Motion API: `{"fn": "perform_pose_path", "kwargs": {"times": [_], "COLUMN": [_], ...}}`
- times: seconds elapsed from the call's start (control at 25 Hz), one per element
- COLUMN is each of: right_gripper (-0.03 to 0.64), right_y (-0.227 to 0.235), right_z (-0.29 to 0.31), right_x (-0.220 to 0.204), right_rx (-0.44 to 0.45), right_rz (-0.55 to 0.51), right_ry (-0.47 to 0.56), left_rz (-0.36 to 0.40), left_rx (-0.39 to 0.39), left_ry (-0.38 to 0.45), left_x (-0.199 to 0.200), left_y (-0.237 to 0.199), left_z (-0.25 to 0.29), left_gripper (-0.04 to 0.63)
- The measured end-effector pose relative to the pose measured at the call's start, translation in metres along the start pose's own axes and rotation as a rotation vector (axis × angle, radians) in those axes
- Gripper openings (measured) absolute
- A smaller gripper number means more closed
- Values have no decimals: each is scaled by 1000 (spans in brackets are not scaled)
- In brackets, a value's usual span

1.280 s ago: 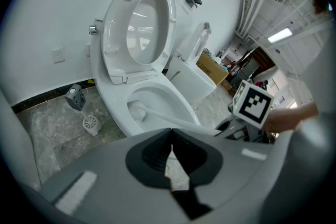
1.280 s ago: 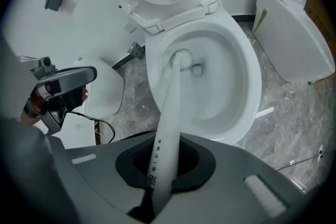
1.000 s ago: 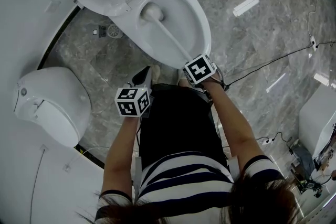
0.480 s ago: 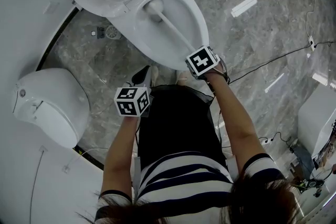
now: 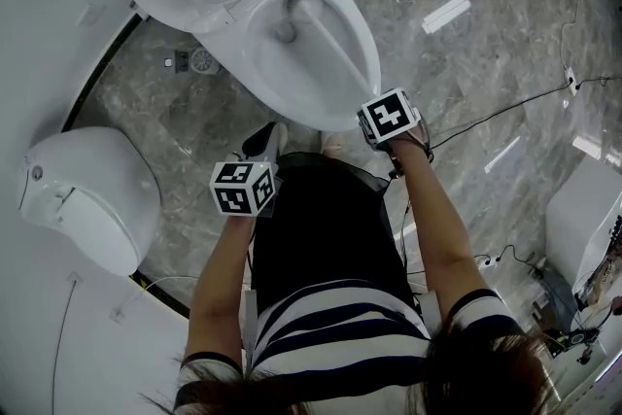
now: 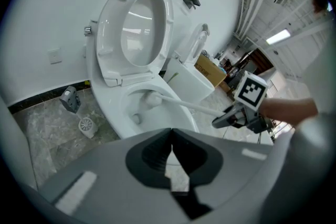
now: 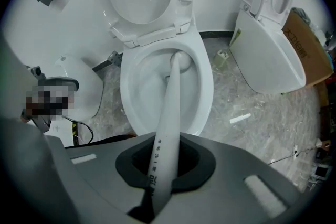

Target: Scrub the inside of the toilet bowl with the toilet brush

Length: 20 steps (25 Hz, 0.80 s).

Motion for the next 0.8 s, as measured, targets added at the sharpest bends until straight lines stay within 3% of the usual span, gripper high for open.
{"fn": "perform_pose_path", "kwargs": {"times": [0.44,0.8], "right_gripper": [23,23], "right_y": [1,1], "right_z": [-16,-33], "right_x": [-42,-69], "right_rx": [-18,-55], "right_rz": [97,72], "right_ry": [-20,-105], "left_rz": [-12,-15], "left_rx": [-1,-8], "left_ry": [0,-8], "left_x": [0,-2], "left_y": [1,2], "left_z": [-2,-1], "left_gripper": [0,0]}}
Point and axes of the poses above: the fingertips, and each gripper's own axes: z forward along the fingers, y to its right, x out of its top, the point moved 5 cm from there along -z, backward along the fingers, and after that the axes turned 13 degrees about x, right-handed, at the moved point
